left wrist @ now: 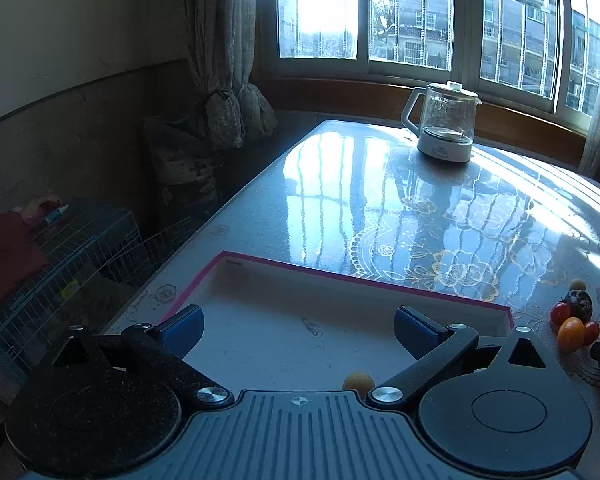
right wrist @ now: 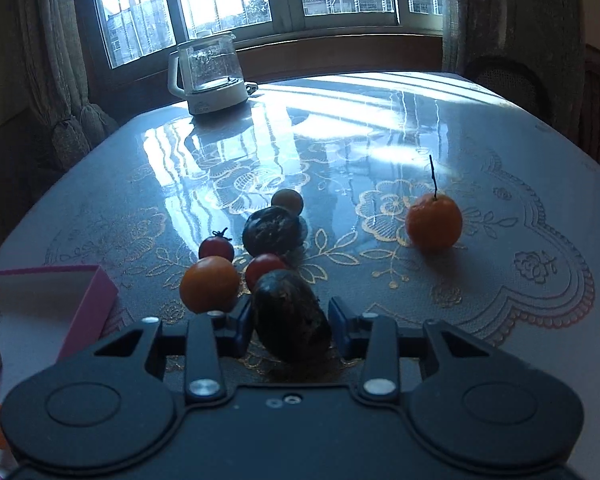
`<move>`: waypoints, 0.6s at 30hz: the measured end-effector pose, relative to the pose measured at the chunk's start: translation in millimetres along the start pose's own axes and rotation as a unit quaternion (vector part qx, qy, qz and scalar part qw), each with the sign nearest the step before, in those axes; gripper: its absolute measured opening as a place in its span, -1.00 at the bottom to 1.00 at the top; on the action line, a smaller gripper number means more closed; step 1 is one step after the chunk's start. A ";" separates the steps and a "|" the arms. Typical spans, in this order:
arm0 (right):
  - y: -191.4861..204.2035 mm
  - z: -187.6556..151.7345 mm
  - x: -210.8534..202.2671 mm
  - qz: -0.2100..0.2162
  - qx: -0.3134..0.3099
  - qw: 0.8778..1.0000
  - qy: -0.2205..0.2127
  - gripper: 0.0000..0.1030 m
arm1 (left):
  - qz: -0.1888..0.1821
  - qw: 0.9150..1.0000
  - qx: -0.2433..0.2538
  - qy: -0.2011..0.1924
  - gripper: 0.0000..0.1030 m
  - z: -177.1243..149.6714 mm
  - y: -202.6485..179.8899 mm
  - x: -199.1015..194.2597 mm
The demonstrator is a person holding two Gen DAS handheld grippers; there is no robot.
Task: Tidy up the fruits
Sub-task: 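Carry the dark purple fruit over the tray and open the right gripper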
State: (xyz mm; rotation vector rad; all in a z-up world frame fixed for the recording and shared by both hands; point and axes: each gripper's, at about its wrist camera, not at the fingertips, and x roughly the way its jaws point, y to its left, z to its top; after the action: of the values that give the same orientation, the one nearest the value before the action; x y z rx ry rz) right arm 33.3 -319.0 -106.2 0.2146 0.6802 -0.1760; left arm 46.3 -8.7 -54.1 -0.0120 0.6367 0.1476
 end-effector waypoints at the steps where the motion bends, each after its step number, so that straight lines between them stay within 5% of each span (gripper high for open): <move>1: -1.4 0.6 -1.8 0.003 0.008 1.000 -0.004 -0.25 | 0.000 1.000 -0.002 0.000 0.95 0.0 1.4 0.1; 8: 13.3 14.4 -23.6 0.073 0.044 0.996 -0.014 -0.25 | 0.008 1.000 -0.027 0.001 0.95 2.9 21.0 1.3; 14: 87.0 24.5 -24.4 0.163 -0.009 0.987 -0.004 -0.25 | 0.023 0.999 -0.046 0.008 0.95 3.0 49.8 5.2; 18: 132.3 17.0 -4.5 0.186 -0.048 0.981 0.022 -0.25 | 0.034 0.998 -0.050 0.010 0.95 1.8 69.8 5.1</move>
State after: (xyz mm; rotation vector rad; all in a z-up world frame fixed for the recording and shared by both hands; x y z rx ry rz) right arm 70.6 -195.5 -72.2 0.2493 0.6794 0.2195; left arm 41.6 61.1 -53.3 -0.0886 0.6504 0.2452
